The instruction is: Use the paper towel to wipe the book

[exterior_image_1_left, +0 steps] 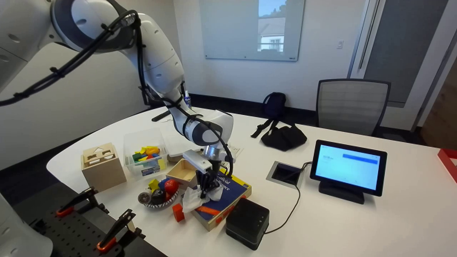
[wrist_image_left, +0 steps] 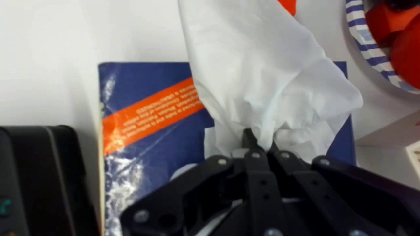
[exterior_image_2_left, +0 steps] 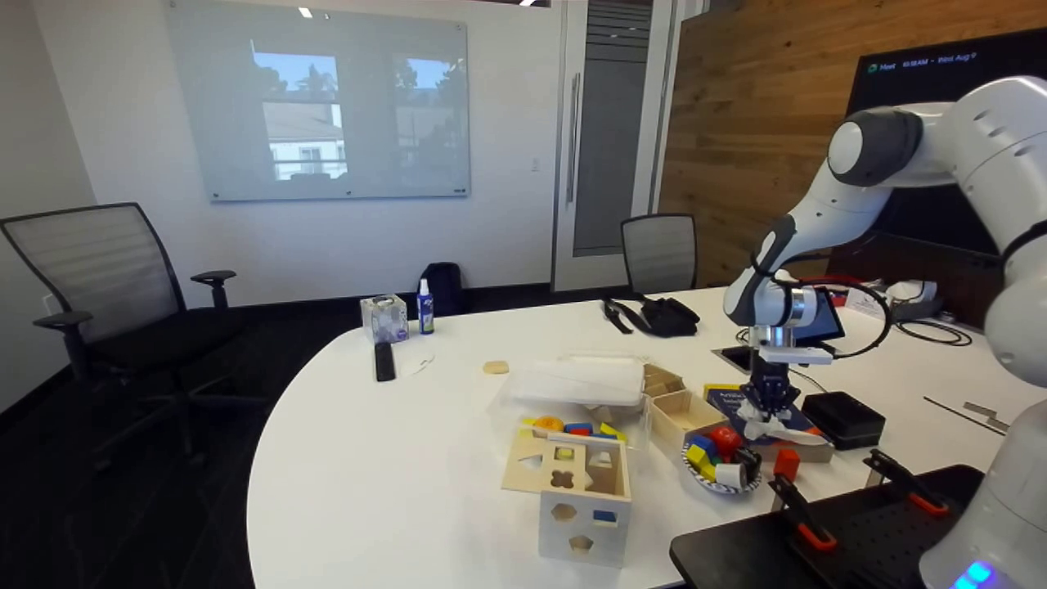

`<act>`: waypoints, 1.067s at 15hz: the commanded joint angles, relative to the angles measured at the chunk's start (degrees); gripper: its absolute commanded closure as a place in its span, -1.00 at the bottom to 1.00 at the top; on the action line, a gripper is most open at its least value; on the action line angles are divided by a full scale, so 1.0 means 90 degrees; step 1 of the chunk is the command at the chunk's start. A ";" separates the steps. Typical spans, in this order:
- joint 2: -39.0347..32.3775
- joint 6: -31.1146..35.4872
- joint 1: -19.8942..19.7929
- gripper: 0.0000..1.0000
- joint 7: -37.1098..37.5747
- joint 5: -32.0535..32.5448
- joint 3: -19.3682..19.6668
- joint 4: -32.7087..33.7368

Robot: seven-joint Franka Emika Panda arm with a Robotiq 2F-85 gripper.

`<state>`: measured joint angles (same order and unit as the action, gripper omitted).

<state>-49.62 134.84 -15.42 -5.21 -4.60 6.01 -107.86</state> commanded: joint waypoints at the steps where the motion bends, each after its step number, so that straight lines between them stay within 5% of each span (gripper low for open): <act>1: 0.0085 0.0340 0.0370 0.98 0.0674 0.0288 0.0527 -0.0371; 7: 0.0074 0.0526 0.0804 0.98 0.1541 0.0790 0.1079 -0.0578; 16: 0.0168 0.1143 0.0504 0.98 0.0850 0.0374 0.0043 -0.0650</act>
<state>-48.35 142.74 -9.35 5.78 1.09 10.59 -112.25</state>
